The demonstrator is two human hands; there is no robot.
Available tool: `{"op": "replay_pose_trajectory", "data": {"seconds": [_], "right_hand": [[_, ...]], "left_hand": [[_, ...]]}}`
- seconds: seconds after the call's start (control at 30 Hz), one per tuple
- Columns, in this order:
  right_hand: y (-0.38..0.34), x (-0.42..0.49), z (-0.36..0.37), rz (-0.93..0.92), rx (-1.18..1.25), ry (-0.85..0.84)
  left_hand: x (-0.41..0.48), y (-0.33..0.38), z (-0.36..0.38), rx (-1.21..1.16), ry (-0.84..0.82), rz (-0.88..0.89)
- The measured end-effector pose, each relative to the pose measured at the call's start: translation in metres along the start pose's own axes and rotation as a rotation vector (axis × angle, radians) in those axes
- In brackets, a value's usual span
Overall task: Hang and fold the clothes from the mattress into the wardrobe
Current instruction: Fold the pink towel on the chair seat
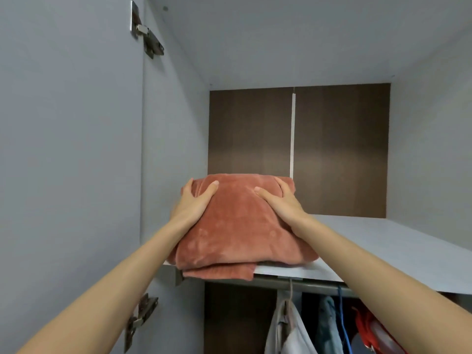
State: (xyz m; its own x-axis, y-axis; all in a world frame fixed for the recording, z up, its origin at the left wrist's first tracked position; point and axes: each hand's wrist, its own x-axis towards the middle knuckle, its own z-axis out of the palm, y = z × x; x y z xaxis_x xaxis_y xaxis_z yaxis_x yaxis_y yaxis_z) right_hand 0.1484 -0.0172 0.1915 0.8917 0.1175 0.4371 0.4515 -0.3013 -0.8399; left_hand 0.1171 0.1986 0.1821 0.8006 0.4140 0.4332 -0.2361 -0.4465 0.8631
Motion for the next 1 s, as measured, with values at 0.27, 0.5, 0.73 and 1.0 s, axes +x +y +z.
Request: {"op": "replay_pose_trajectory", "data": {"seconds": [0.27, 0.5, 0.73, 1.0], "right_hand": [[0.027, 0.071, 0.051, 0.112, -0.095, 0.003], [0.033, 0.1, 0.077, 0.195, -0.304, -0.005], [0.05, 0.095, 0.067, -0.229, -0.513, -0.351], [0.041, 0.06, 0.063, -0.126, -0.587, -0.427]], "left_hand": [[0.078, -0.03, 0.005, 0.387, 0.021, 0.06], [0.077, -0.018, 0.005, 0.928, 0.201, 0.276], [0.009, -0.019, 0.007, 1.023, -0.318, 0.215], [0.022, -0.04, 0.003, 1.234, -0.35, 0.235]]}}
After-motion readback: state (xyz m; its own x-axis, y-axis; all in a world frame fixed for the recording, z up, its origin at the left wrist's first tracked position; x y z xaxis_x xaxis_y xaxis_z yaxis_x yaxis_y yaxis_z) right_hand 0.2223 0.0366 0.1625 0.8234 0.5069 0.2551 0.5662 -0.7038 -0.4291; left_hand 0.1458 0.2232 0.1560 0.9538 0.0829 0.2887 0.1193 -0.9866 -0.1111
